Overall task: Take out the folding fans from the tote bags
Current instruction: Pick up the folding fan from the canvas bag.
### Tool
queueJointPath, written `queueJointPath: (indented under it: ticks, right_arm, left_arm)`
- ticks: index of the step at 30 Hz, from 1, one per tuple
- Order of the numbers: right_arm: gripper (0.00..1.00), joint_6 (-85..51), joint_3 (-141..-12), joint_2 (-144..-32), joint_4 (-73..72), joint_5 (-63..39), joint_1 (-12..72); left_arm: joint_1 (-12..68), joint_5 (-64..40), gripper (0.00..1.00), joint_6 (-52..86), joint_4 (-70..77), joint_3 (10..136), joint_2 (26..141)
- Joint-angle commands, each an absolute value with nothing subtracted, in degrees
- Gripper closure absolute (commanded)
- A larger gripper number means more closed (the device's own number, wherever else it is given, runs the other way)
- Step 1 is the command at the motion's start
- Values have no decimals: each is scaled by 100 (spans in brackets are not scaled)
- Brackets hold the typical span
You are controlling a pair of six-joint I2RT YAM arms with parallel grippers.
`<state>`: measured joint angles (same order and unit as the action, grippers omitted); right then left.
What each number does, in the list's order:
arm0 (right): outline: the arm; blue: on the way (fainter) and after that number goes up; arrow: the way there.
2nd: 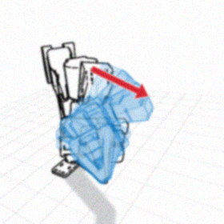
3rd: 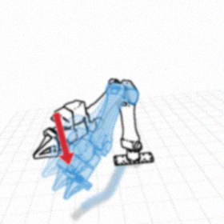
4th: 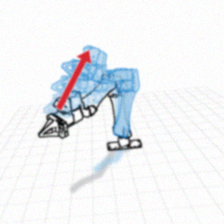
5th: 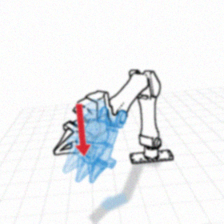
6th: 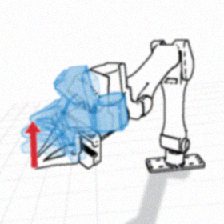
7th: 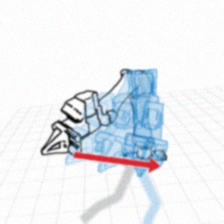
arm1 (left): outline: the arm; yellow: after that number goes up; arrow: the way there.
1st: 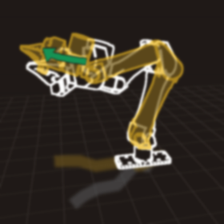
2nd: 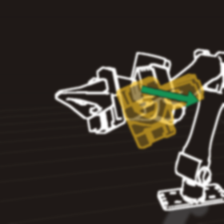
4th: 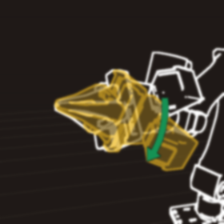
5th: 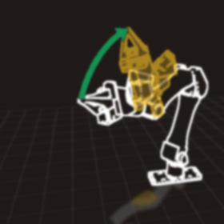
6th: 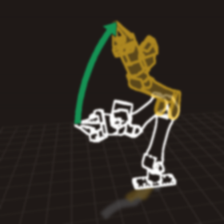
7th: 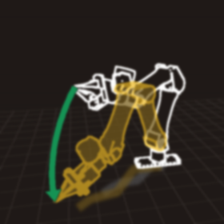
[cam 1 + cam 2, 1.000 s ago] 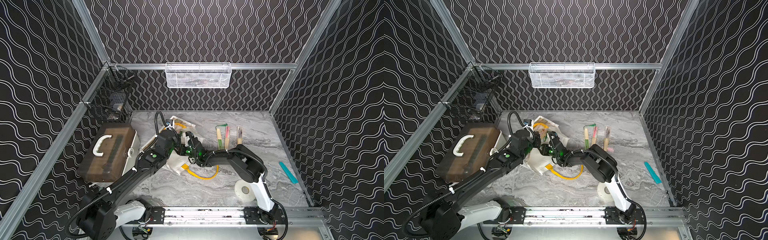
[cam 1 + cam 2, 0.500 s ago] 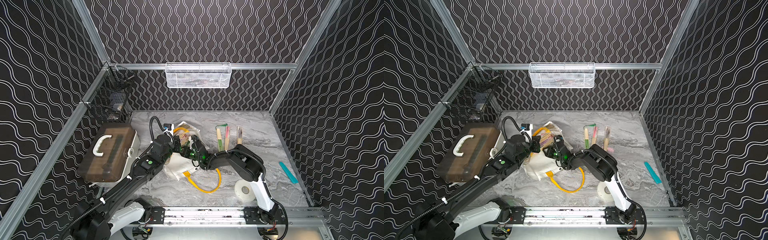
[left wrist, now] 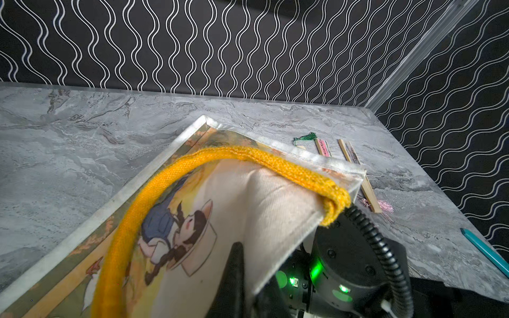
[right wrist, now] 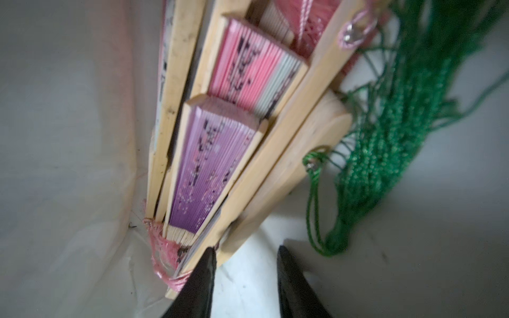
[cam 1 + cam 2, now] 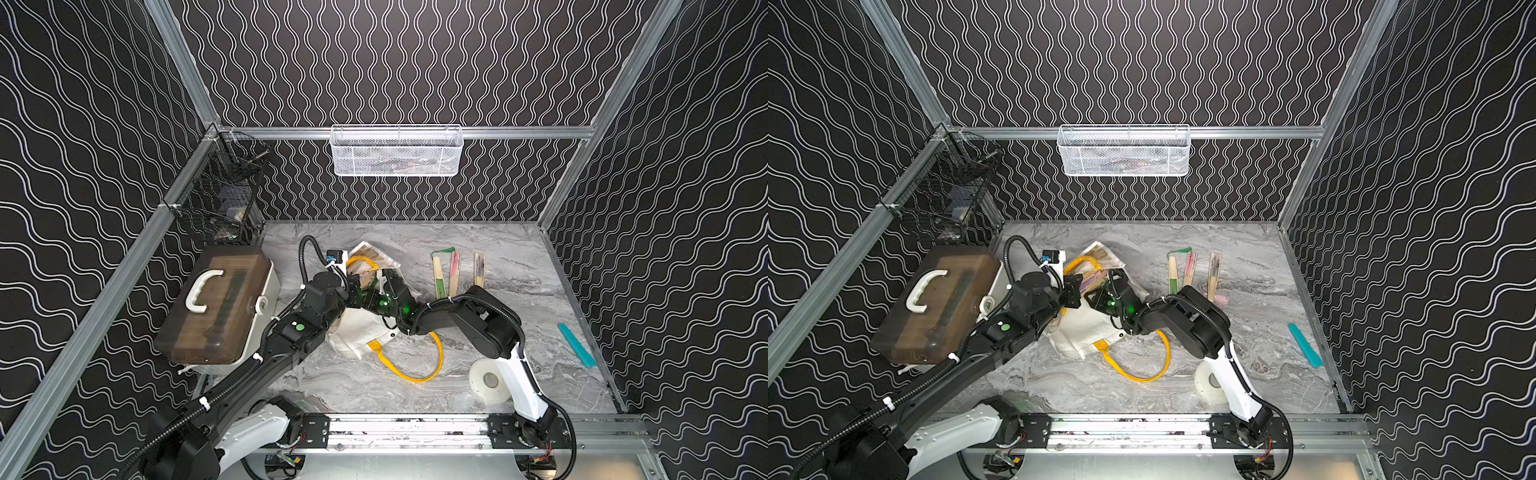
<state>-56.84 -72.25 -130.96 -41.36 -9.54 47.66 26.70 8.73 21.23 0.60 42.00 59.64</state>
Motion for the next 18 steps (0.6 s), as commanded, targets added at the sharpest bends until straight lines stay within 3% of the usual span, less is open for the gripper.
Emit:
queueJointPath:
  ticks: [1, 10, 18]
  right_arm:
    - [61, -5770, -7452, -13189, -4036, -958, 4742]
    - [75, -5827, -7758, -13448, -3683, -1124, 4737]
    - [76, -5764, -7471, -13245, -3905, -1126, 4737]
  left_arm:
    - [2672, 692, 100, 2348, 322, 4175, 5999]
    - [2681, 398, 100, 2540, 628, 4132, 6223]
    - [2681, 512, 100, 2532, 614, 4127, 6208]
